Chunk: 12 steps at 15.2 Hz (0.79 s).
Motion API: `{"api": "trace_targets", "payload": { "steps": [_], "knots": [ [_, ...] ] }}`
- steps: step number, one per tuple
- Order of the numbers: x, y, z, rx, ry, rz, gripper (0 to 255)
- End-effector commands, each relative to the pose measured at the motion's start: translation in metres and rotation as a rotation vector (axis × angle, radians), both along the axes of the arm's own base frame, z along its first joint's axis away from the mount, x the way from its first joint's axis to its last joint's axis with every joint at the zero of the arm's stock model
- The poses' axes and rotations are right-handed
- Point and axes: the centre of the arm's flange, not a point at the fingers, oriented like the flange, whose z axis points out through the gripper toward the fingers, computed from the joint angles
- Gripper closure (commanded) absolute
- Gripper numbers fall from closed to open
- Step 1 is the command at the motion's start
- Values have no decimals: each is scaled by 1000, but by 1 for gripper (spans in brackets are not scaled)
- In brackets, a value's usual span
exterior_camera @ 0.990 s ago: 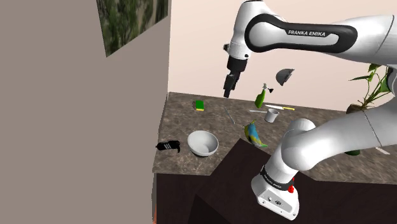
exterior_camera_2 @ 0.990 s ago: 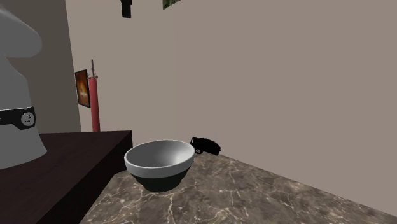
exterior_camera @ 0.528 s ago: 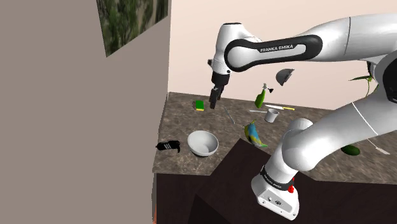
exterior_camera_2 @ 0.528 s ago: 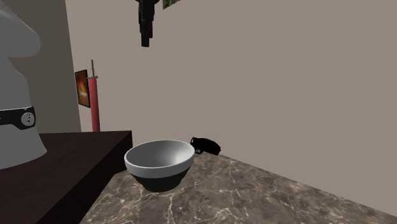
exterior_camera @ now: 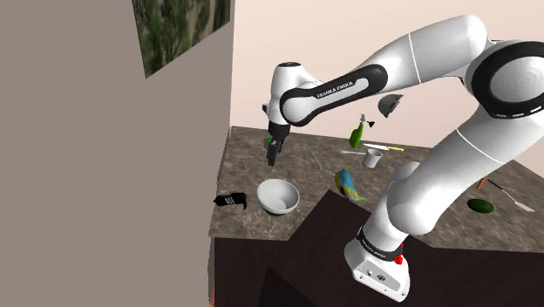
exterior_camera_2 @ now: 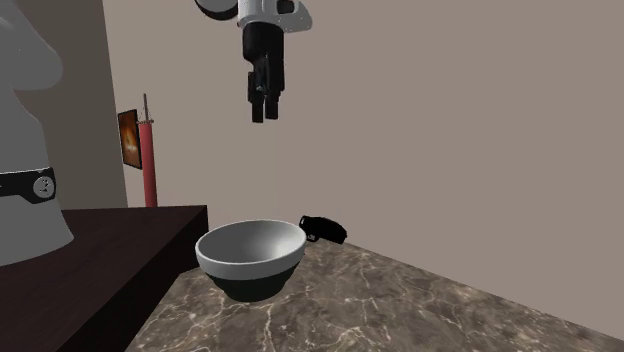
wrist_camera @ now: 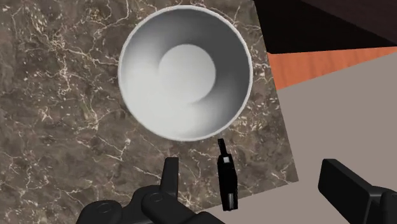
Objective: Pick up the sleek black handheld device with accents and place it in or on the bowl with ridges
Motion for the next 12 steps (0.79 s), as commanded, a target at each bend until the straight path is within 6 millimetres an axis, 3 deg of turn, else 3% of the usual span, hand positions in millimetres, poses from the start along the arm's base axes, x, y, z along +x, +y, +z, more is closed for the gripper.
{"api": "trace_targets", "payload": {
  "steps": [1, 12],
  "knots": [
    [13, 8, -22, 0, 0, 22, 0],
    [80, 53, -143, -5, 4, 142, 0]
  ]
}}
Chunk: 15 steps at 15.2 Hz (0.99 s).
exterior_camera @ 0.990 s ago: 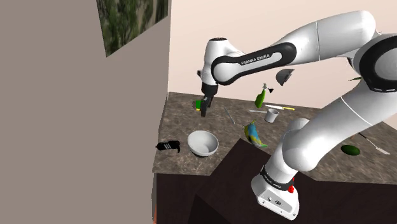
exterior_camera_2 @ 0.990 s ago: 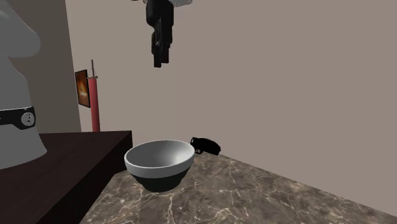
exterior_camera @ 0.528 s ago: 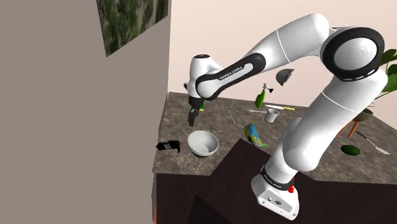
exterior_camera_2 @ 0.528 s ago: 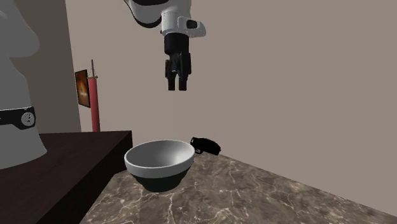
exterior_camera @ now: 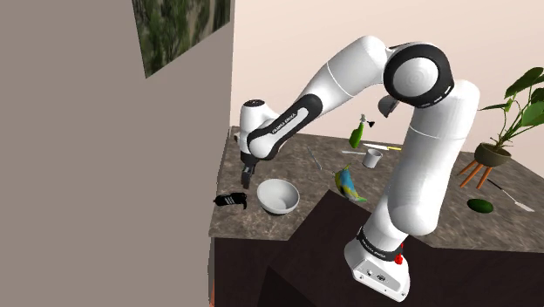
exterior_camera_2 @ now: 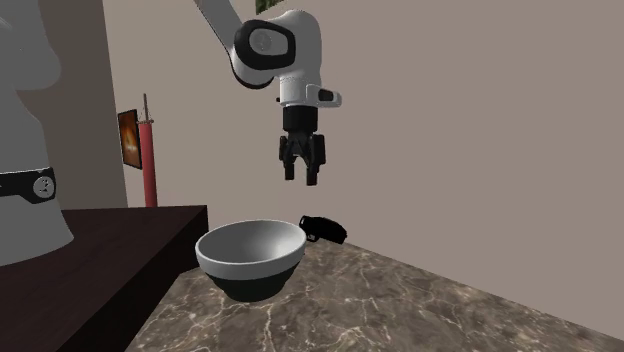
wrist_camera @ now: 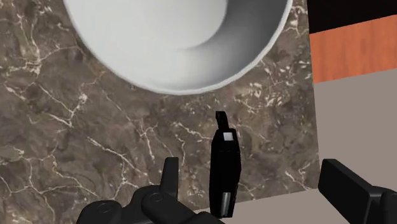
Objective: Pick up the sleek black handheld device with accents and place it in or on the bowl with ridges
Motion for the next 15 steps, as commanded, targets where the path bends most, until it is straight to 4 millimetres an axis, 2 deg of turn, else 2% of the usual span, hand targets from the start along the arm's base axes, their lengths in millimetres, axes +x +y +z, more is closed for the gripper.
{"api": "trace_targets", "payload": {
  "steps": [1, 3, 4, 11, 15],
  "knots": [
    [15, 8, -22, -1, 0, 23, 0],
    [26, 17, -44, -1, 1, 44, 0],
    [28, 18, -48, -2, 1, 48, 0],
    [27, 17, -88, -2, 1, 48, 0],
    [27, 17, -88, -2, 1, 48, 0]
  ]
}}
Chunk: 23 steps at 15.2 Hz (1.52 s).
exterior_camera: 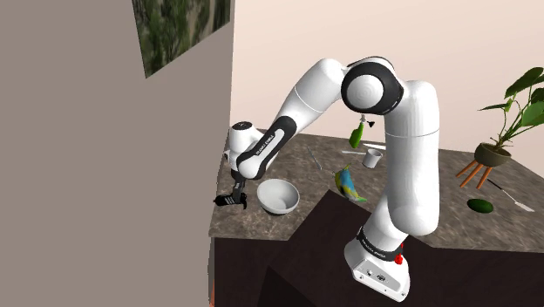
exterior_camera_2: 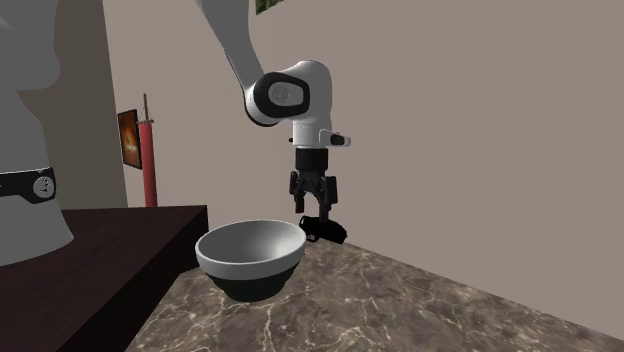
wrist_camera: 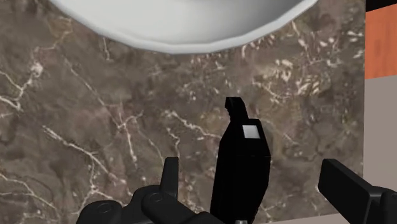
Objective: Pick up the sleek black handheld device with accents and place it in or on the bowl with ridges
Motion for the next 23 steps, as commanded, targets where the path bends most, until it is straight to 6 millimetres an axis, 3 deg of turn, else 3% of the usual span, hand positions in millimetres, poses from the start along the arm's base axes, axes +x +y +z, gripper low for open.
{"api": "trace_targets", "payload": {
  "steps": [1, 4, 5, 14, 23],
  "knots": [
    [0, 0, 0, 0, 0, 0, 0],
    [0, 0, 0, 0, 0, 0, 0],
    [0, 0, 0, 0, 0, 0, 255],
    [0, 0, 0, 0, 0, 0, 255],
    [0, 0, 47, 0, 0, 0, 255]
  ]
}}
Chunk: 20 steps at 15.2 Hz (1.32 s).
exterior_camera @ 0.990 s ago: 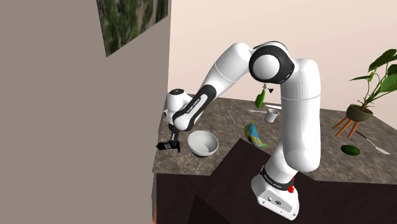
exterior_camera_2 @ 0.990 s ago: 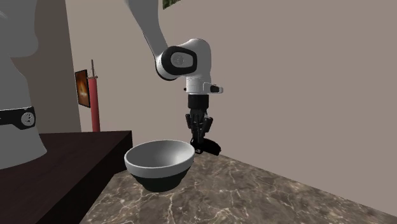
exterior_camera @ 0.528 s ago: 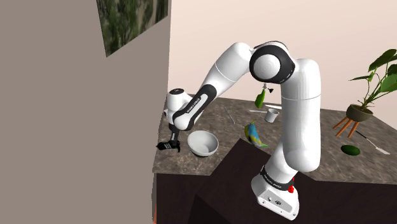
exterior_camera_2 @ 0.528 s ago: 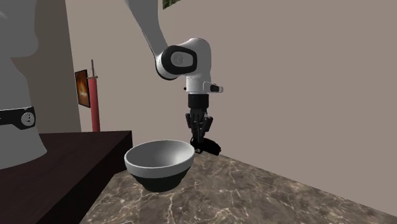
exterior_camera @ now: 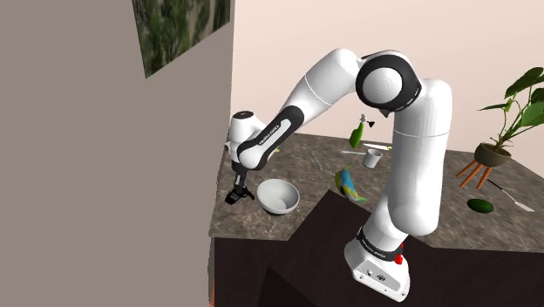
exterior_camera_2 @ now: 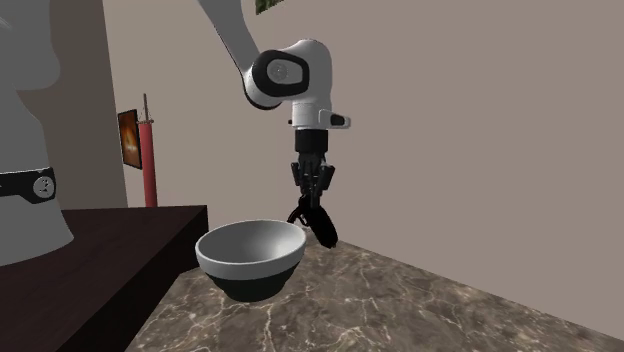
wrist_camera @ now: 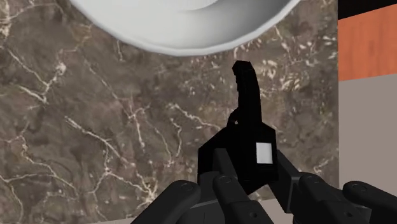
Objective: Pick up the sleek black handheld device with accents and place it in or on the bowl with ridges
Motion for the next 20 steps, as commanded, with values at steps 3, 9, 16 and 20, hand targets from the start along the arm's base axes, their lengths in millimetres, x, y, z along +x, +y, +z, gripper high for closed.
{"api": "trace_targets", "payload": {
  "steps": [3, 9, 16, 20],
  "knots": [
    [1, 0, 22, 0, 0, 0, 255],
    [1, 0, 54, 0, 0, 0, 255],
    [1, 0, 90, 0, 0, 0, 255],
    [1, 0, 112, 0, 0, 0, 255]
  ]
}}
